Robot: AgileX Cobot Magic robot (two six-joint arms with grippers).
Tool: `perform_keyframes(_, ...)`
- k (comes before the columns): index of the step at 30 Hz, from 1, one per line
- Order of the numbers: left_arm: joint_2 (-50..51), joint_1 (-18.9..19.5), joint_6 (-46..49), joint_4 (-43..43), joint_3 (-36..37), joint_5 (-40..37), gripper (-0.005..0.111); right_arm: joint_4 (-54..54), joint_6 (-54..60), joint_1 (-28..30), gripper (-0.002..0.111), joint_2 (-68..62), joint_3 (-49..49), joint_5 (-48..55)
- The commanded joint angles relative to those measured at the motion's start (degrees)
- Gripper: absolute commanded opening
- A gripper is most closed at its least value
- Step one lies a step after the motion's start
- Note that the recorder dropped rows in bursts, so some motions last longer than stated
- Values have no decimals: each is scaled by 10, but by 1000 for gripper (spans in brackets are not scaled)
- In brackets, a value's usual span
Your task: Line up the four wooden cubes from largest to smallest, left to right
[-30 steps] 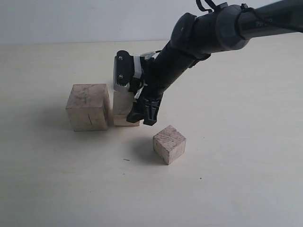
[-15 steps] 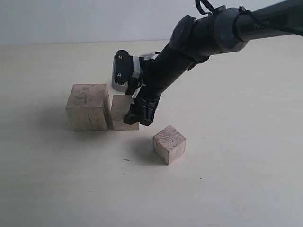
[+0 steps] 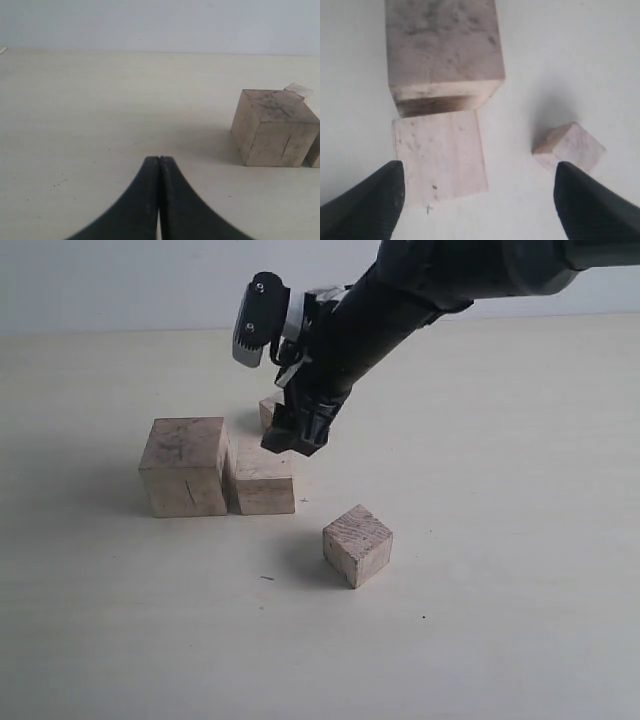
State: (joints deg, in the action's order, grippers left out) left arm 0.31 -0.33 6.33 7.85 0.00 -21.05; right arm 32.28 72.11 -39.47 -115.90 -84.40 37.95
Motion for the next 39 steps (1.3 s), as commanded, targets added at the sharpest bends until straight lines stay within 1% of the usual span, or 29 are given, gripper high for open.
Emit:
perform_keyframes(1, -3, -3, 0, 0, 0, 7, 0, -155, -173, 1, 77, 16, 0, 2)
perform_keyframes(3, -3, -3, 1, 0, 0, 7, 0, -206, -238, 1, 77, 11, 0, 2)
perform_keyframes(5, -3, -3, 1, 0, 0, 7, 0, -222, -270, 1, 77, 1, 0, 2)
perform_keyframes(12, -3, -3, 1, 0, 0, 7, 0, -219, -273, 1, 77, -62, 0, -25)
perform_keyframes(17, -3, -3, 1, 0, 0, 7, 0, -214, -273, 1, 77, -80, 0, -34)
perform_keyframes(22, -3, -3, 1, 0, 0, 7, 0, -171, -271, 1, 77, -83, 0, -57)
perform_keyframes(33, -3, -3, 2, 0, 0, 7, 0, -140, -271, 1, 77, -83, 0, -68)
perform_keyframes(39, -3, -3, 2, 0, 0, 7, 0, -155, -273, 1, 77, -83, 0, -51)
